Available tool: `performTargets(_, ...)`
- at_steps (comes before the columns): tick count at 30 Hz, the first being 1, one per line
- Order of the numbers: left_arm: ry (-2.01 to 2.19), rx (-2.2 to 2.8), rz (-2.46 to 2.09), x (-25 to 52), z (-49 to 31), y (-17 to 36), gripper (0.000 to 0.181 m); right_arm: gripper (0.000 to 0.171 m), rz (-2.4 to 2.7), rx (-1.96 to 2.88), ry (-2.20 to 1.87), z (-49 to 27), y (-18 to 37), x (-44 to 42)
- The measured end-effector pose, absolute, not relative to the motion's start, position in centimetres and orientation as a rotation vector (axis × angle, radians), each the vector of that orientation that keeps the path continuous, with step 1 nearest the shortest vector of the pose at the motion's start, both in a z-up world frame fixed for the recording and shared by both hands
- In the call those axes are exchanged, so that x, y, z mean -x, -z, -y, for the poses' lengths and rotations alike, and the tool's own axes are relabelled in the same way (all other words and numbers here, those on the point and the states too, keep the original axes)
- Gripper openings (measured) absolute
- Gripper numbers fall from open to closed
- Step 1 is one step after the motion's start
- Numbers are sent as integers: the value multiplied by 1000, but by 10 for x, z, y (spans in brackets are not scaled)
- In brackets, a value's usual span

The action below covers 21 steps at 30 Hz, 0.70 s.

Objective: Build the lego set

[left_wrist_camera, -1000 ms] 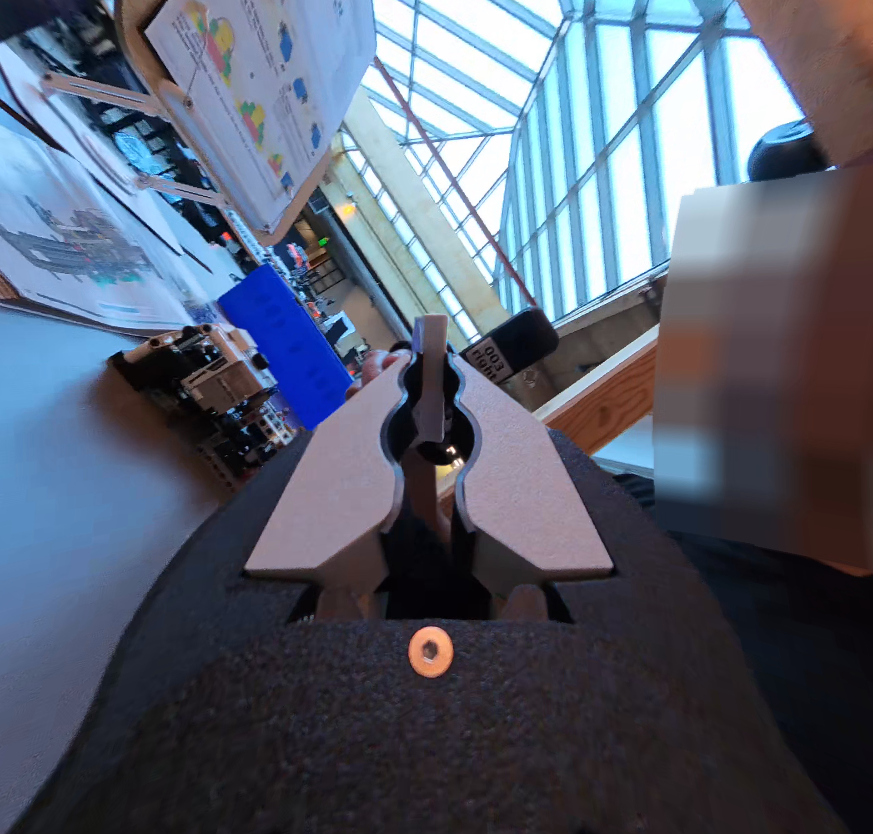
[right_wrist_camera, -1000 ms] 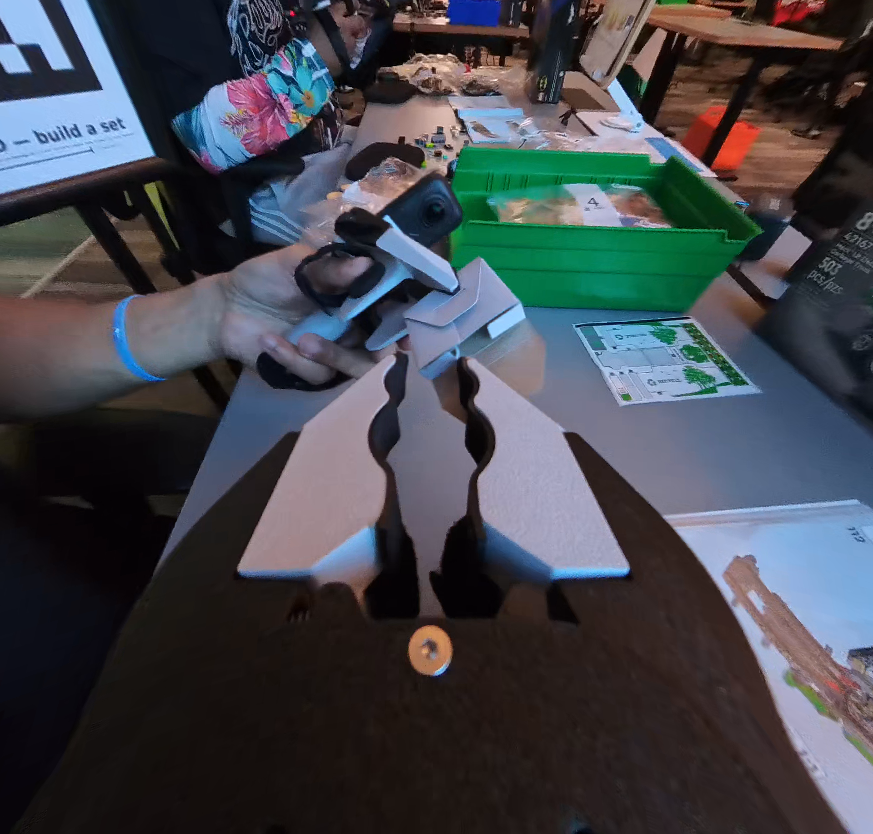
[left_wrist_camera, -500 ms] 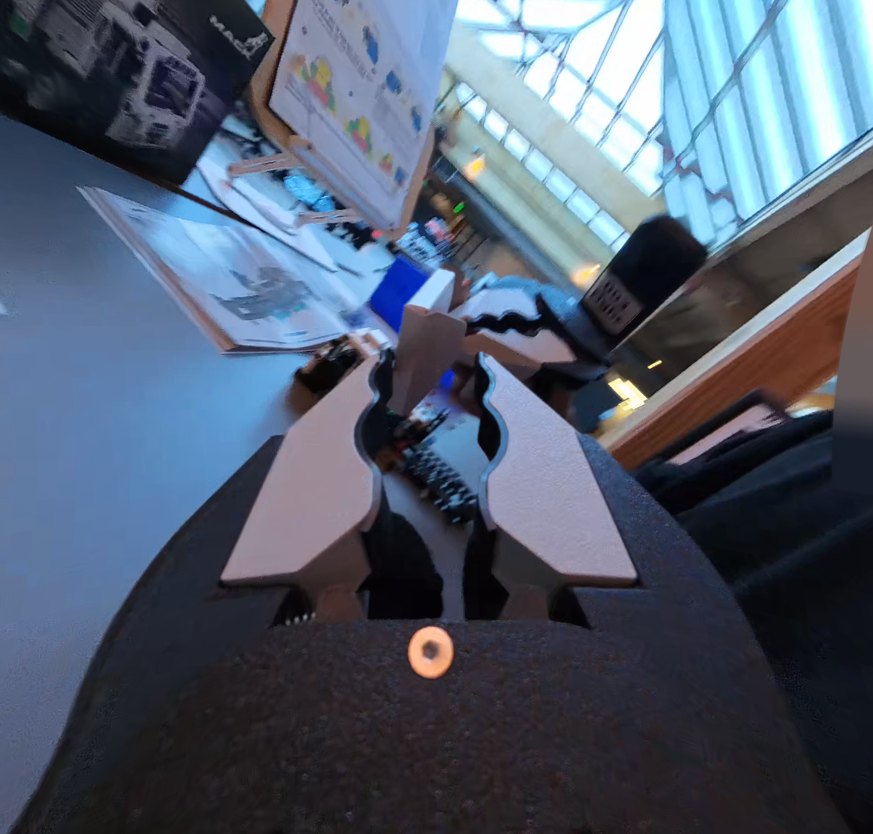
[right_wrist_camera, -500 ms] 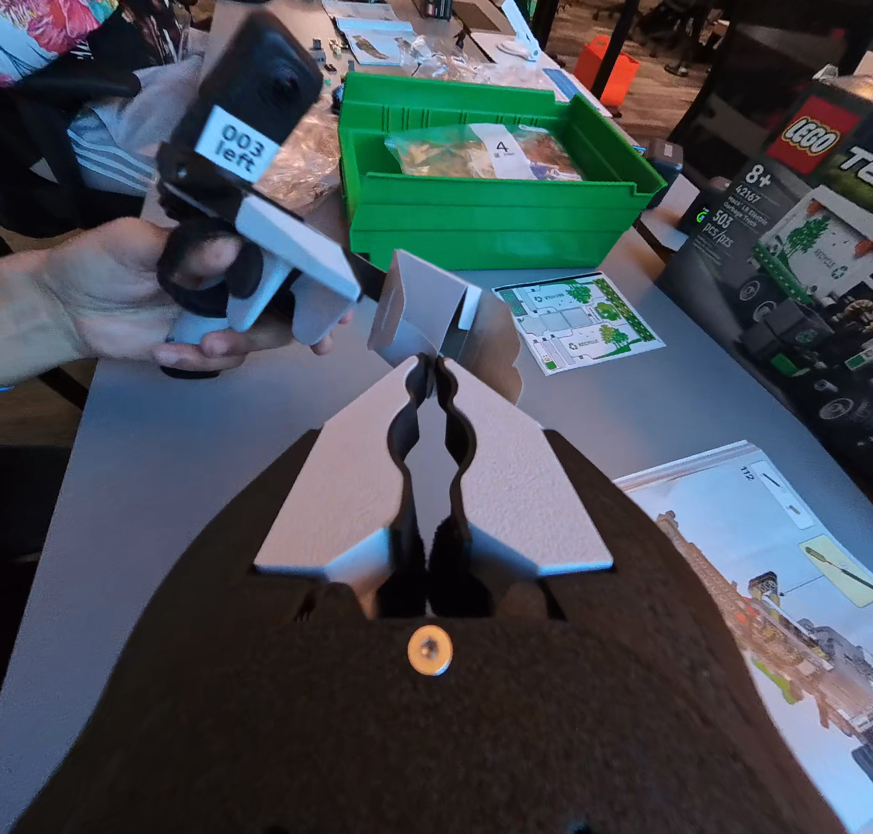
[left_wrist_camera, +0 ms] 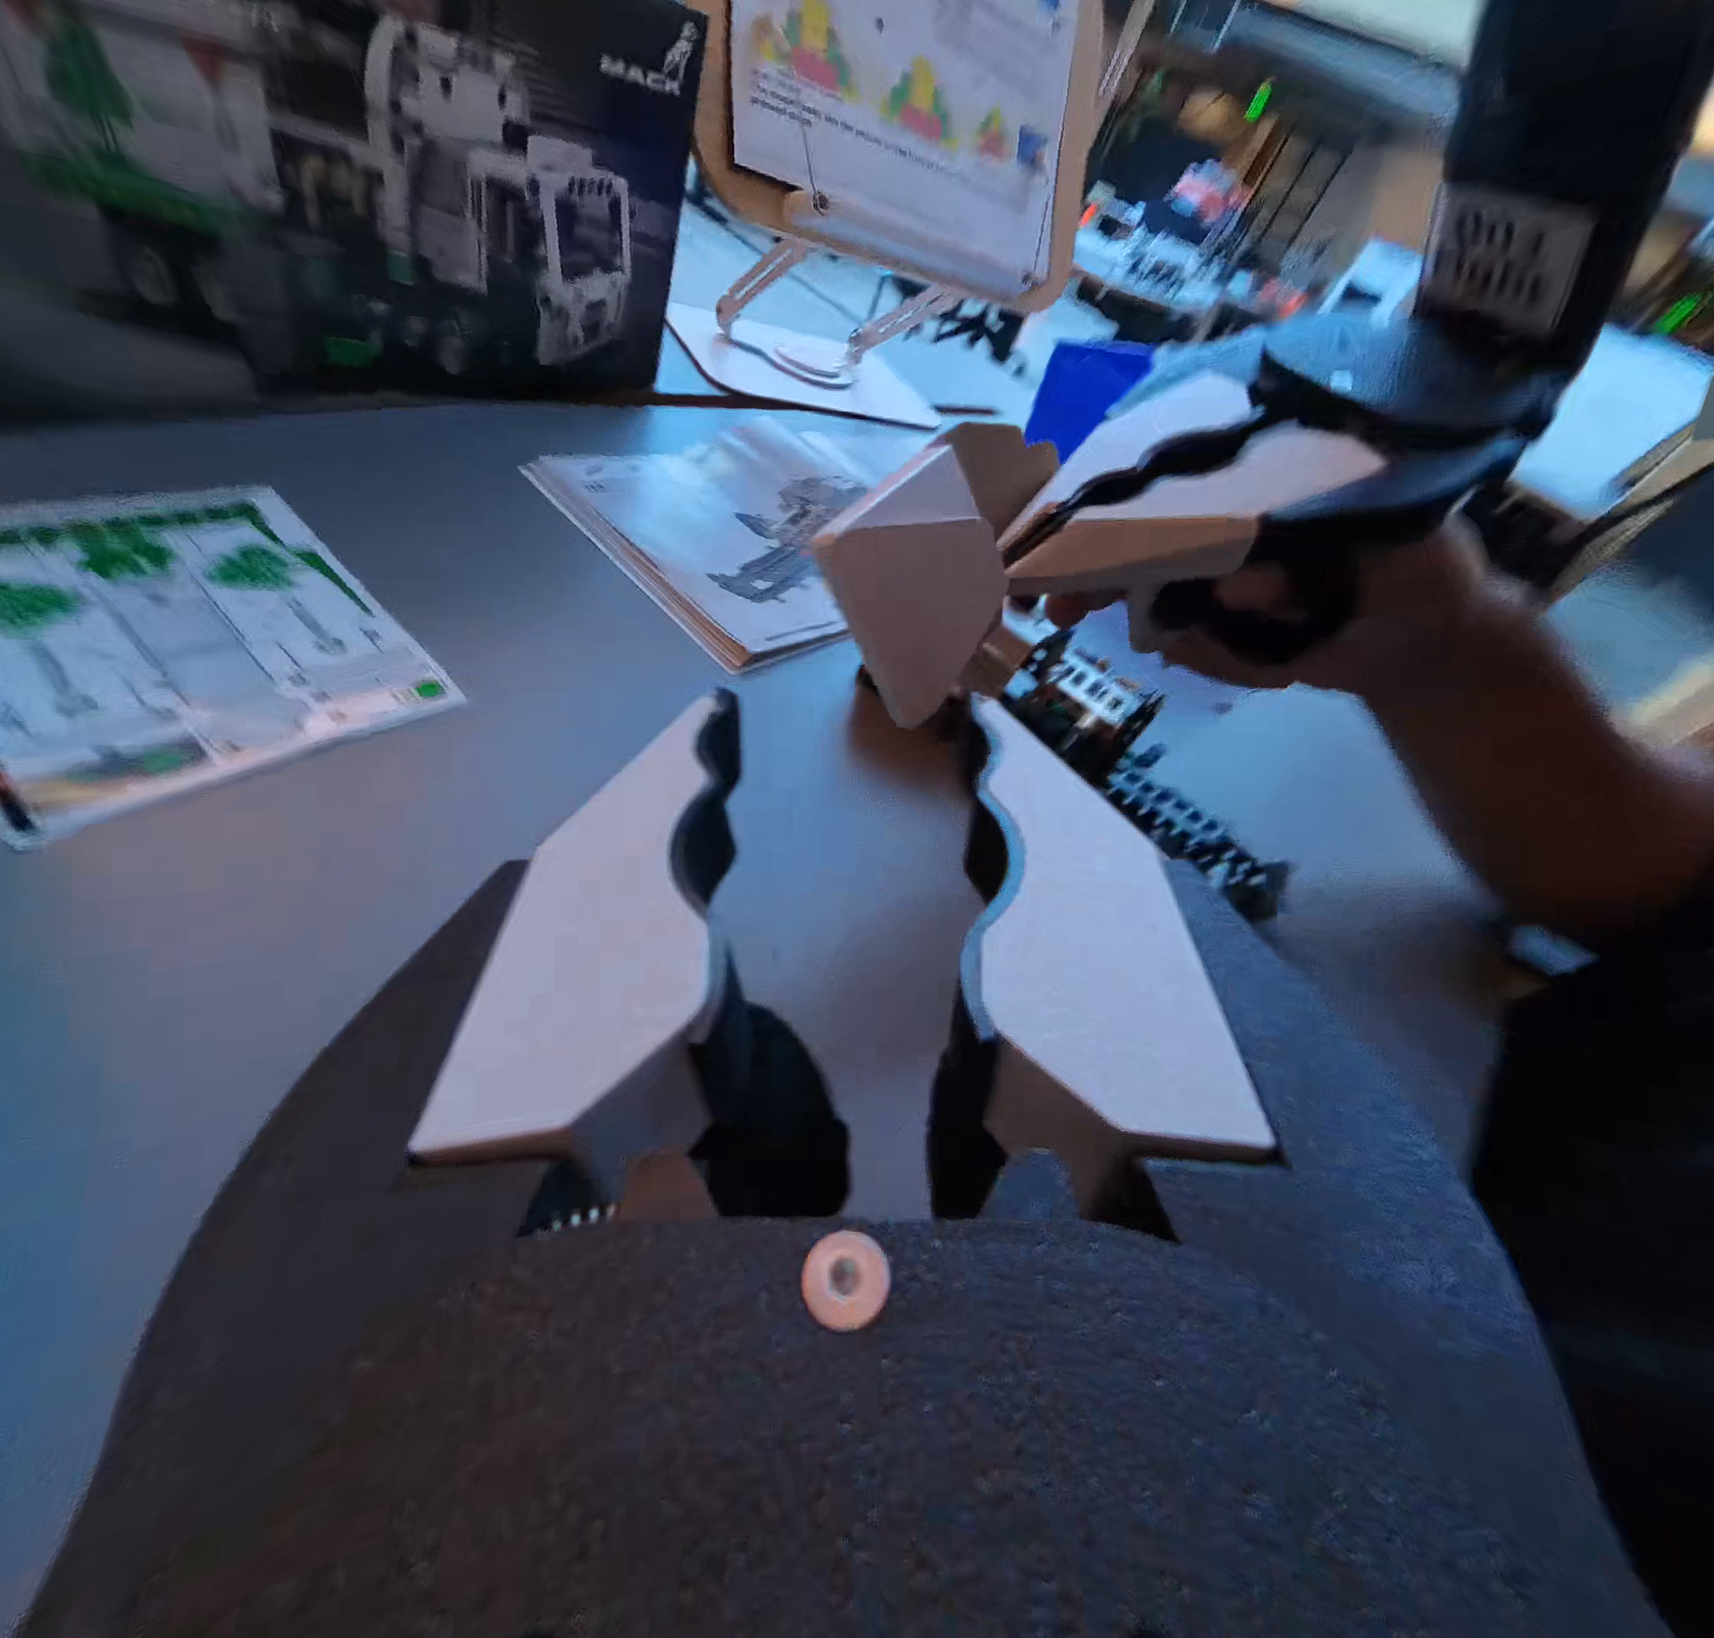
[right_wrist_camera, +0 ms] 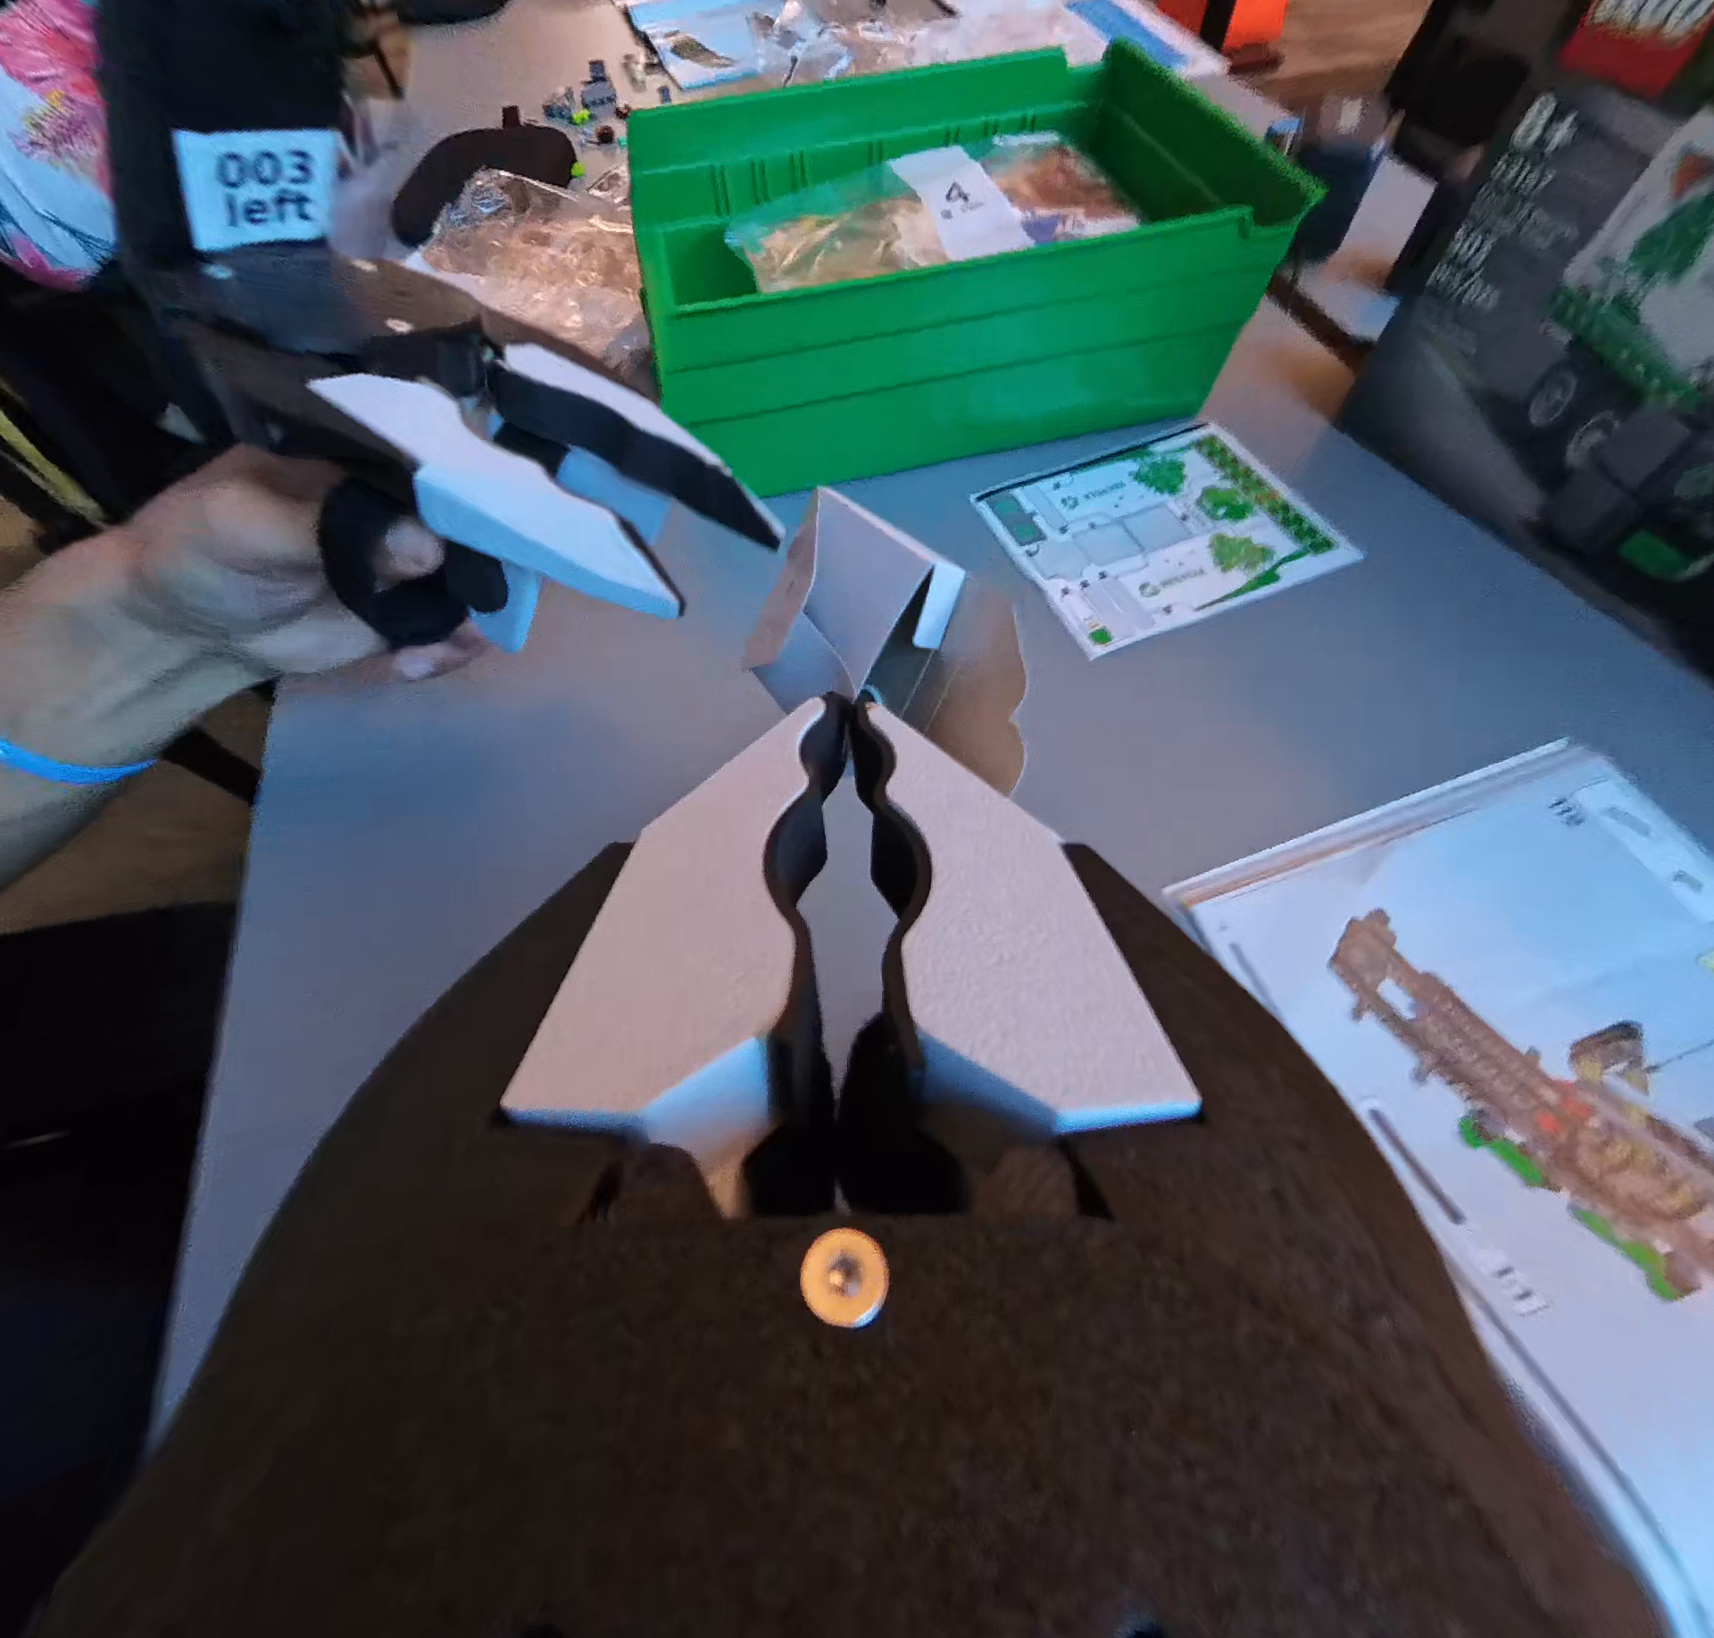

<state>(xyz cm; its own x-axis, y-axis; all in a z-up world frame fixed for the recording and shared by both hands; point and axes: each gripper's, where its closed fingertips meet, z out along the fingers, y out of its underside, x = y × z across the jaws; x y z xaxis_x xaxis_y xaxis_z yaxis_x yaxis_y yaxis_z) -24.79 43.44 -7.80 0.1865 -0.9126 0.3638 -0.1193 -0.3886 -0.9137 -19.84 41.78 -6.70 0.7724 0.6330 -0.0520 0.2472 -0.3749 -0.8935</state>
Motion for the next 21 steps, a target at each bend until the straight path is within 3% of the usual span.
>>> performTargets(4, 878, 1556, -1211, 233, -424, 76, 65, 0, 677, 2010, -551, -411, 72, 207)
performTargets(13, 931, 1644, -1128, 240, -436, 72, 23, 0, 716, 2022, -574, -400, 74, 212)
performTargets(21, 893, 1670, -1137, 254, -432, 71, 24, 0, 801, 2100, -566, -390, 97, 225)
